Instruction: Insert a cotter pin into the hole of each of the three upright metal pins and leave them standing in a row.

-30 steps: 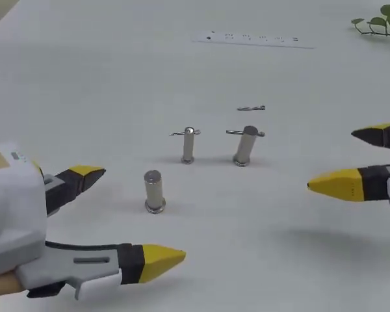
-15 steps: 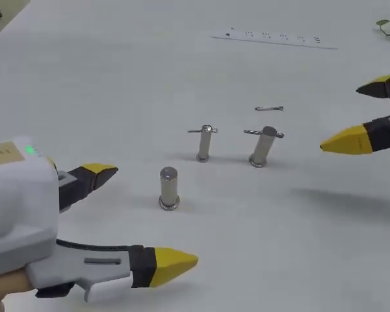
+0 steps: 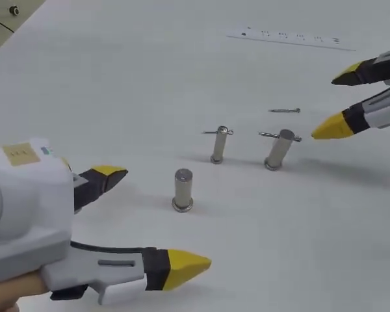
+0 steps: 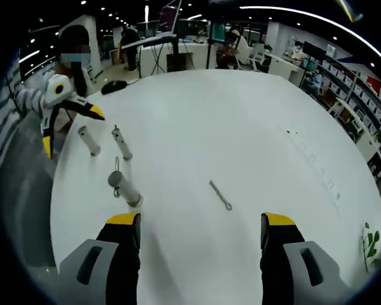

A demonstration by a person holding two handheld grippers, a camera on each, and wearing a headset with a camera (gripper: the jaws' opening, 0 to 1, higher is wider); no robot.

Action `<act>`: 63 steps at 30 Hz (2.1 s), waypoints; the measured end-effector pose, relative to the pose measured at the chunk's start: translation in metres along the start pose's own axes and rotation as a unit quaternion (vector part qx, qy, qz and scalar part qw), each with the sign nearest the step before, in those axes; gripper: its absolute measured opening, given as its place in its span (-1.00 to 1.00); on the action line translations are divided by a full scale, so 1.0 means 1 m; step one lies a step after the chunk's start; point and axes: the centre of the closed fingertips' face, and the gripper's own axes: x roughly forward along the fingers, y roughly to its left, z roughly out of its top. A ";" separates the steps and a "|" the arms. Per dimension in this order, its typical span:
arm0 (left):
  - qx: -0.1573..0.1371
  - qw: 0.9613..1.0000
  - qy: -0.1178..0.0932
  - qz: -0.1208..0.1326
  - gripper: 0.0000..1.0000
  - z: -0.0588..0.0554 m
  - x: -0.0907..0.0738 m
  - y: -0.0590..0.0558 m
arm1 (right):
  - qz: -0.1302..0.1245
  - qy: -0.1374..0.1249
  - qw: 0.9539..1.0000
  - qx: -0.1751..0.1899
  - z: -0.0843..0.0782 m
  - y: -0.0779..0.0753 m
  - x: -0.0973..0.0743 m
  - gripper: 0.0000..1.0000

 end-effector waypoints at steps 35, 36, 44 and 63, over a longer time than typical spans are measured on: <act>-0.006 1.000 0.004 0.007 0.84 -0.009 0.001 0.002 | 0.061 0.081 0.994 -0.036 -0.004 -0.012 0.055 -0.38; -0.006 1.000 0.005 0.007 0.83 -0.009 0.001 0.002 | 0.063 0.086 0.993 -0.042 -0.004 -0.010 0.055 -0.41; -0.001 1.000 0.003 0.003 0.78 -0.009 0.002 -0.001 | 0.068 0.113 0.990 -0.058 -0.006 -0.001 0.053 -0.64; -0.007 1.000 -0.006 0.006 0.72 -0.005 -0.005 0.000 | 0.042 0.141 0.986 -0.078 -0.006 -0.012 0.058 -0.95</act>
